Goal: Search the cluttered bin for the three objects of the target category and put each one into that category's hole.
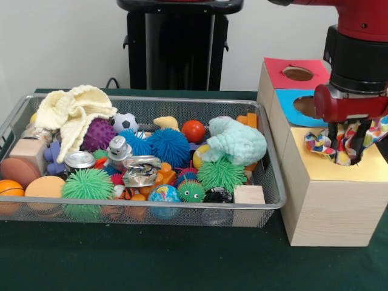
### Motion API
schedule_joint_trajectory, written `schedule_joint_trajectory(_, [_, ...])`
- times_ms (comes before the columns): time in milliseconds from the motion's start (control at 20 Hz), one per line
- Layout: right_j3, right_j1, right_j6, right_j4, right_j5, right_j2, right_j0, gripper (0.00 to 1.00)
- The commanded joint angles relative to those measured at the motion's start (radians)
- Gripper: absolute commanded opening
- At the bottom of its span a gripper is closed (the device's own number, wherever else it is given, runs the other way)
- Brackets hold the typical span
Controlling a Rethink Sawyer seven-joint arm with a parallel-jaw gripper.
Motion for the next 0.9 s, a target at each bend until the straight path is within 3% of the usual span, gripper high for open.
schedule_joint_trajectory(50, [0.137,-0.076,0.220,0.031,0.174,0.001,0.004,1.00])
schedule_joint_trajectory(300, [0.135,-0.100,0.215,0.034,0.207,0.003,-0.001,1.00])
schedule_joint_trajectory(900, [0.130,-0.083,0.208,0.028,0.183,0.017,-0.018,1.00])
